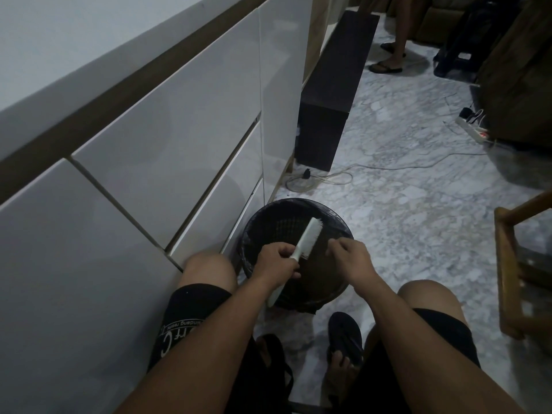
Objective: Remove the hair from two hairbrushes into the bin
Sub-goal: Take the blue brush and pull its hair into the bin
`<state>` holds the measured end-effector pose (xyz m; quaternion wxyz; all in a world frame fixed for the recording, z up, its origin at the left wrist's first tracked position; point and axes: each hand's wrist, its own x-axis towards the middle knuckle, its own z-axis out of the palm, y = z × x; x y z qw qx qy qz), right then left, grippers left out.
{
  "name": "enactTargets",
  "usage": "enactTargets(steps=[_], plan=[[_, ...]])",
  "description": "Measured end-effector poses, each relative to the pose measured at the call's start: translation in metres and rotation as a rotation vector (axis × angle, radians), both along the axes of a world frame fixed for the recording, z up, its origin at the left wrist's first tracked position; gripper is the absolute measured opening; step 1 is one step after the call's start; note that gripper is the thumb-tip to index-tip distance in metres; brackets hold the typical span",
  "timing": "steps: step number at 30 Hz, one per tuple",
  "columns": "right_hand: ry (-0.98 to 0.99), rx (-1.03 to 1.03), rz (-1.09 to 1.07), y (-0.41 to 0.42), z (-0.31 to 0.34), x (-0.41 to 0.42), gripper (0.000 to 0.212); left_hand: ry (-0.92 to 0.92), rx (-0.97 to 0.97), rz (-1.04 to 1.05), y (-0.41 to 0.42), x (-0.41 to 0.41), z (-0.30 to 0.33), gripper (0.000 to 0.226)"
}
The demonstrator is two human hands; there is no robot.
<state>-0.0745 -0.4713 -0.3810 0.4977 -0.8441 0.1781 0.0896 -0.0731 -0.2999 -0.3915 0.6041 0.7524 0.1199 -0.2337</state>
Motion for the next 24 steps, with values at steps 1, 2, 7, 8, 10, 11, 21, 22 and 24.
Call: enactTargets(steps=[1,2,7,8,10,11,21,22,24], plan=[[-0.019,-0.021,0.006,-0.001,0.000,0.001,0.033,0.022,-0.046,0.042,0.000,0.001,0.003,0.034],[-0.034,-0.052,0.030,-0.002,0.000,0.000,0.032,0.044,-0.097,0.086,0.000,0.001,0.004,0.036],[-0.009,-0.136,0.158,0.007,-0.009,-0.009,0.031,0.113,-0.259,0.125,-0.005,-0.001,0.011,0.025],[-0.017,-0.171,0.174,0.008,-0.012,-0.009,0.031,0.125,-0.283,0.110,-0.005,-0.001,0.012,0.024],[-0.041,-0.191,0.178,0.008,-0.013,-0.007,0.026,0.145,-0.304,0.095,-0.006,-0.003,0.015,0.026],[-0.057,-0.180,0.152,0.008,-0.012,-0.005,0.027,0.152,-0.301,0.091,-0.006,-0.003,0.016,0.027],[0.029,-0.049,-0.071,-0.001,-0.008,-0.002,0.053,0.148,-0.305,0.053,-0.005,-0.004,0.018,0.033],[0.056,-0.012,-0.038,0.000,-0.008,-0.003,0.056,0.152,-0.302,0.039,-0.005,-0.004,0.019,0.033],[0.071,0.012,0.019,0.002,-0.005,-0.004,0.050,0.147,-0.297,0.038,-0.005,-0.004,0.020,0.034]])
